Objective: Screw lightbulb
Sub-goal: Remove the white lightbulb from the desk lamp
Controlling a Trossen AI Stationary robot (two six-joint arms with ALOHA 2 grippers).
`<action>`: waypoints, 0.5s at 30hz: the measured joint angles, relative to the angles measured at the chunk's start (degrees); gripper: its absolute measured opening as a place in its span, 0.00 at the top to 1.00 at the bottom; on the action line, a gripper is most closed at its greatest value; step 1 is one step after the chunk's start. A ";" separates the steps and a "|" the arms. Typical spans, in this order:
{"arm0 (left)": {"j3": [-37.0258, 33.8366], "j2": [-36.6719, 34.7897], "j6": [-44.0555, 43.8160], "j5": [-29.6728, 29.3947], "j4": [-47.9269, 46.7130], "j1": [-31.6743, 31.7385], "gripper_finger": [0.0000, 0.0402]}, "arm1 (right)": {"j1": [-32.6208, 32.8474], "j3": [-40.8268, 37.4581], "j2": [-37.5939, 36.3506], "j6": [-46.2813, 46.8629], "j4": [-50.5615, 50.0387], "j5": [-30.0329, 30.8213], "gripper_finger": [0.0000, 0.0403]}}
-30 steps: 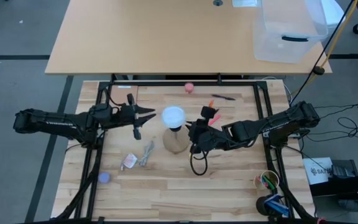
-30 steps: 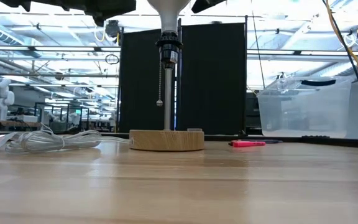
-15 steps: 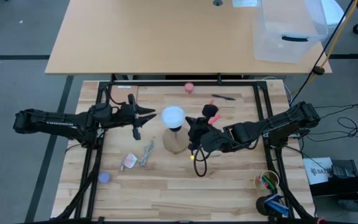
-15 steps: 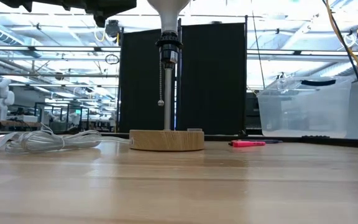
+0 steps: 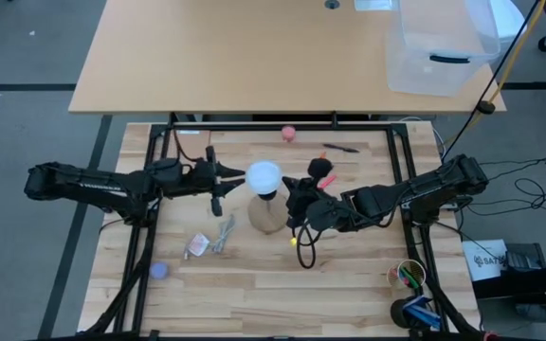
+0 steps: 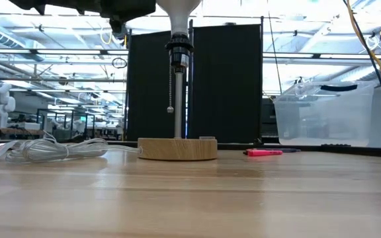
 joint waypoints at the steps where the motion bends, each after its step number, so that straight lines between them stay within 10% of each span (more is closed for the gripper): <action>1: 0.57 0.43 0.03 -0.02 -0.39 0.01 0.78 | 0.00 0.00 0.00 -0.01 -0.19 0.29 1.00; 15: 1.62 1.12 -0.16 0.50 -1.62 -1.79 0.78 | -0.93 0.00 0.00 -1.81 -0.40 0.01 1.00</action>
